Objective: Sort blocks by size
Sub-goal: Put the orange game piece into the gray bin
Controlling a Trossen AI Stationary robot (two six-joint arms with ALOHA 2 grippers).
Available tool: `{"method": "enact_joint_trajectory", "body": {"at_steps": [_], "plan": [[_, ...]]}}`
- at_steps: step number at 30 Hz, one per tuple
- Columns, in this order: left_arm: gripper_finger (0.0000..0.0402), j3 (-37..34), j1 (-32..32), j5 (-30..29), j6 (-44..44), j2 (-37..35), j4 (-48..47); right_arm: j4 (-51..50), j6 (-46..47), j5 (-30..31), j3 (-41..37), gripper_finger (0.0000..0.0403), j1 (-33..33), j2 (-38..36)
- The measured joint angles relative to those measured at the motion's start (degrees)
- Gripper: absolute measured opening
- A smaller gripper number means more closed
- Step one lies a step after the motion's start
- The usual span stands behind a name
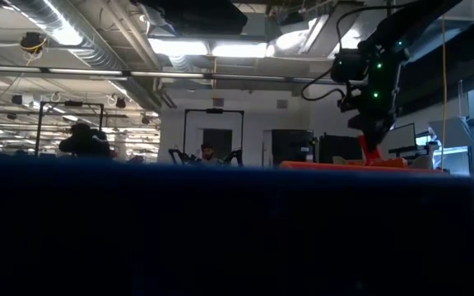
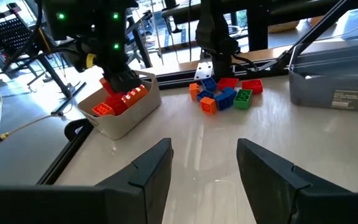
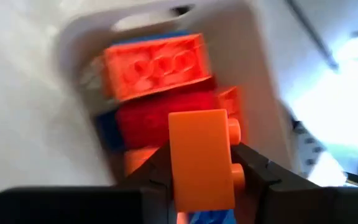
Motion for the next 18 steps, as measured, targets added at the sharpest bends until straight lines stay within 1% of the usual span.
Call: {"method": "enact_joint_trajectory", "body": {"at_steps": [2,10,12,18], "plan": [[0.0169,0.0,0.0,0.0,0.0,0.0,0.0,1.3,-0.5,1.1,0.0,0.0102,0.0,0.0],[0.0169,0.0,0.0,0.0,-0.4,0.0,-0.1,5.8,-1.3,1.5,0.0,0.0107,-0.1,0.4],[0.0169,0.0,0.0,0.0,-0.4,0.0,-0.1,6.5,-1.3,3.1,0.0,0.0119,-0.4,0.9],[0.0169,0.0,0.0,0.0,-0.4,0.0,-0.2,6.6,-1.3,3.2,0.0,0.017,-1.6,3.7]]}}
